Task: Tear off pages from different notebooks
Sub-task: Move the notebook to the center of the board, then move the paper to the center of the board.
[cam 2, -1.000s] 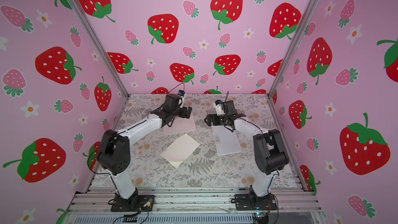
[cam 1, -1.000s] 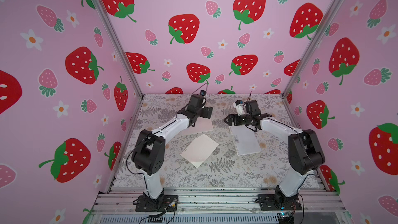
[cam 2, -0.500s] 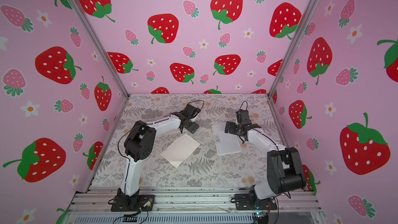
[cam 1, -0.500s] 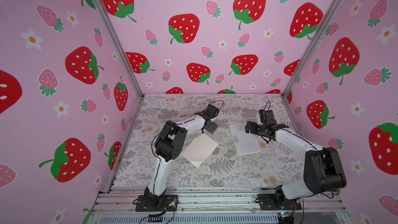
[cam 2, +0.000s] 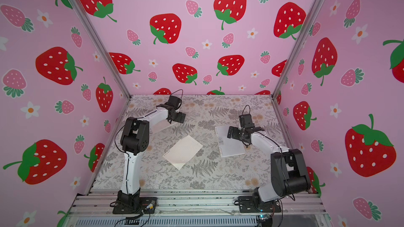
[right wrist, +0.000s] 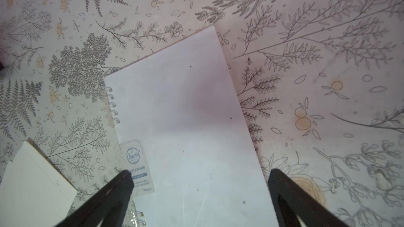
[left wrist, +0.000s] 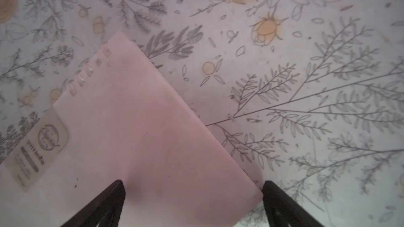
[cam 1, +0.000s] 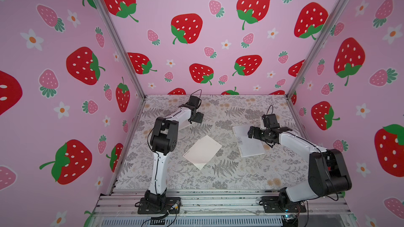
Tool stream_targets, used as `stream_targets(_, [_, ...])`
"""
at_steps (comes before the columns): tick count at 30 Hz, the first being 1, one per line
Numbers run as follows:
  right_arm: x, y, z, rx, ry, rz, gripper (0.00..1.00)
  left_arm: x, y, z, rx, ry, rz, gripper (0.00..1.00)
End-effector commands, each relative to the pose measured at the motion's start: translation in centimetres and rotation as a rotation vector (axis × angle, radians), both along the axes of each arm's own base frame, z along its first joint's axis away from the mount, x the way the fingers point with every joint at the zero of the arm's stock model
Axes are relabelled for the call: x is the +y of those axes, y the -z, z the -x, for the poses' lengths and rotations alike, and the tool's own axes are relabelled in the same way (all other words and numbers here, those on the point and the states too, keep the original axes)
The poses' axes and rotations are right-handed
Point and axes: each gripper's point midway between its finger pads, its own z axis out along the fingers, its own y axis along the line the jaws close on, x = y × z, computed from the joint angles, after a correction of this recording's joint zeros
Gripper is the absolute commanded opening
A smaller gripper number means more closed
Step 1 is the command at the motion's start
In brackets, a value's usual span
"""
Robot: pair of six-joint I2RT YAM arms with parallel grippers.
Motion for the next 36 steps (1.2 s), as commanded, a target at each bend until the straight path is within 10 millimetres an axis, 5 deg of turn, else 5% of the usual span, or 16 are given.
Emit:
stream_targets(1, [-0.1,1.1,0.9,0.055,0.001,0.013,0.99,-3.5,-6.9,3.6,-0.088,0.027,-0.006,0.99])
stream_targets(4, [0.0,1.1,0.7,0.055,0.0,0.012,1.0,-7.4,-8.4,9.1,-0.119,0.102,-0.027,0.99])
stream_targets(10, [-1.2,-0.3,0.4,0.009,0.039,0.059,1.0,-13.3,-1.4,18.6,0.094,0.166,0.06,0.99])
stream_targets(13, [-1.5,-1.0,0.5,-0.012,0.044,0.068,1.0,-13.3,0.9,20.0,0.152,0.127,0.074,0.99])
stream_targets(19, [-2.0,-0.6,1.1,-0.001,0.058,0.087,1.0,-9.7,3.6,20.8,0.217,-0.021,0.082,0.99])
stream_targets(25, [-0.6,0.6,0.8,0.034,0.02,0.024,1.0,-2.5,5.8,21.5,0.29,-0.268,0.079,1.0])
stream_targets(31, [-0.3,2.5,0.2,0.083,0.024,0.006,1.0,1.8,4.2,21.5,0.257,-0.355,0.046,0.99])
stream_targets(36, [-0.3,4.1,-0.3,0.117,0.017,0.007,1.0,4.0,1.7,19.6,0.183,-0.379,0.021,0.99])
